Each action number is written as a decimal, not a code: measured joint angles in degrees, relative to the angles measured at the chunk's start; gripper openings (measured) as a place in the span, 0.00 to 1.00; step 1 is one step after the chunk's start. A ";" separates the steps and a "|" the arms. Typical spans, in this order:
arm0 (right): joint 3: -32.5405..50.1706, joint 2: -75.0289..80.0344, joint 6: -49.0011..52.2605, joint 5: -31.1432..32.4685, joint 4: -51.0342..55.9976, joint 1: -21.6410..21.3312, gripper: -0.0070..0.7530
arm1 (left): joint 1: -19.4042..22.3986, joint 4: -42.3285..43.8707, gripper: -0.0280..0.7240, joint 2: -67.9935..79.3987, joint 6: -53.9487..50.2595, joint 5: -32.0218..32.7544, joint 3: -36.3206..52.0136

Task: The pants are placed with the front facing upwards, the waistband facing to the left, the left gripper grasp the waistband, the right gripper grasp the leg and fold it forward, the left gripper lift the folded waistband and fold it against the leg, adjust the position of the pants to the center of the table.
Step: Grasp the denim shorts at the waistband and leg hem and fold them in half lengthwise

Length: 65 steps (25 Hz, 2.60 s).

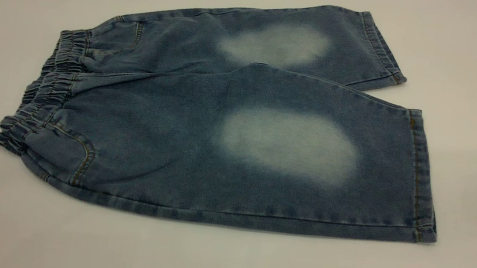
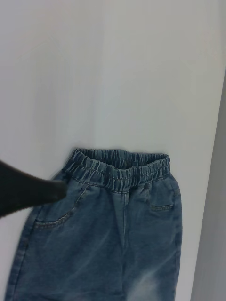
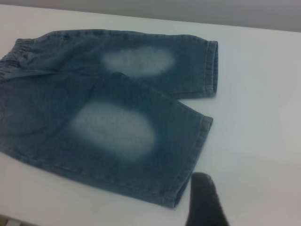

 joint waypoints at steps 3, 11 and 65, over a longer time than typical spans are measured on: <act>0.00 0.00 0.00 0.00 0.00 0.00 0.50 | 0.00 0.00 0.71 0.00 0.00 0.00 0.00; 0.00 0.00 0.00 0.00 0.00 0.00 0.50 | 0.00 0.00 0.71 0.00 0.00 0.00 0.00; 0.00 10.20 0.12 -9.19 14.80 -0.05 0.50 | 0.00 0.61 0.71 12.87 3.14 -0.77 -6.35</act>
